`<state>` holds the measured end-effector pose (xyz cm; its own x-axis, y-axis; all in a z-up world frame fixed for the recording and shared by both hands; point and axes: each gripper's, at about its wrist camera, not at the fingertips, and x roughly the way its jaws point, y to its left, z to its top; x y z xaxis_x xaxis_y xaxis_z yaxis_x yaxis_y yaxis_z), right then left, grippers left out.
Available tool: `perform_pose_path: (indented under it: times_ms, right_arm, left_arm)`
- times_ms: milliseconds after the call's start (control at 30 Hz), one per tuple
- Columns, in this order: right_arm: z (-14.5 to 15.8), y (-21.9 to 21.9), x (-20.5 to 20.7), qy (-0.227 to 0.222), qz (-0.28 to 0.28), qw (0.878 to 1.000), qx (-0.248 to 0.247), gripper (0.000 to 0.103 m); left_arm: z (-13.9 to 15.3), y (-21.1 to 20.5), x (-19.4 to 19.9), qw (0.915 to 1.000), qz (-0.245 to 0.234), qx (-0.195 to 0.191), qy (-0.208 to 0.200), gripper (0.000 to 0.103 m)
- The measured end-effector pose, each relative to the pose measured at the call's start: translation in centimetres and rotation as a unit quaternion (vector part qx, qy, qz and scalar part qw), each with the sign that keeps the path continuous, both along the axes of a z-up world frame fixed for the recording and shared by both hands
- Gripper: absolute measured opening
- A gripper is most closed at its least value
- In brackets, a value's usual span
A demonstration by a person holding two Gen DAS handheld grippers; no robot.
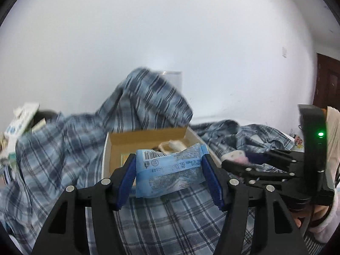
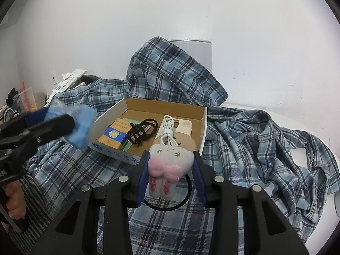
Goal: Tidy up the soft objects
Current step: 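Lower the blue packet into the box with left tool while right places plush toy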
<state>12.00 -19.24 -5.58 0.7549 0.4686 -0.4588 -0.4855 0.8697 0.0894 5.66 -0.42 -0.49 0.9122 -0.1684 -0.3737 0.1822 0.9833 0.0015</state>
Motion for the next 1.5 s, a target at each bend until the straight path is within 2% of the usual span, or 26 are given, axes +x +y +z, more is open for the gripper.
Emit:
perform_pose_path:
  times_ms: [67, 167, 367, 500, 667, 833, 967, 1167, 1367, 1500]
  right_arm:
    - [0.3, 0.1, -0.3, -0.008, 0.003, 1.0, 0.0, 0.037]
    - [1.4, 0.1, -1.0, -0.03, 0.007, 1.0, -0.001, 0.037]
    - [5.9, -0.6, -2.5, -0.088, -0.004, 0.996, 0.011, 0.037]
    - [9.2, -0.4, -1.0, -0.09, -0.019, 0.996, 0.018, 0.037]
    - [11.5, 0.5, 2.4, -0.099, -0.044, 0.994, 0.034, 0.037]
    - [10.2, 2.4, 5.8, -0.071, -0.05, 0.996, 0.029, 0.037]
    - [7.5, 3.6, 8.1, -0.023, -0.037, 0.999, 0.029, 0.037]
    - [3.7, 4.7, 10.2, 0.016, -0.021, 1.0, 0.013, 0.038]
    - [1.1, 5.6, 11.3, 0.054, -0.005, 0.999, -0.004, 0.039]
    - [0.8, 6.0, 11.3, 0.054, -0.001, 0.998, -0.01, 0.04]
  left_arm:
    - [1.0, 0.2, -0.8, 0.9996, -0.003, 0.0, -0.028, 0.064]
    - [2.7, 0.5, -1.2, 0.9988, 0.001, 0.002, -0.049, 0.064]
    - [6.9, 0.8, -1.4, 0.9965, 0.004, 0.005, -0.083, 0.064]
    - [10.0, 1.6, -0.1, 0.9921, 0.023, -0.01, -0.123, 0.064]
    - [11.6, 2.3, 3.6, 0.9918, 0.03, -0.015, -0.123, 0.064]
    - [9.9, 3.9, 7.8, 0.9958, 0.034, -0.05, -0.069, 0.064]
    - [7.0, 4.6, 10.4, 0.9983, 0.043, -0.025, -0.032, 0.064]
    - [2.9, 5.0, 13.2, 0.998, 0.045, -0.023, 0.038, 0.064]
    - [0.6, 5.2, 14.5, 0.9963, 0.054, -0.012, 0.066, 0.064]
    - [0.3, 5.4, 14.6, 0.9954, 0.056, -0.017, 0.076, 0.064]
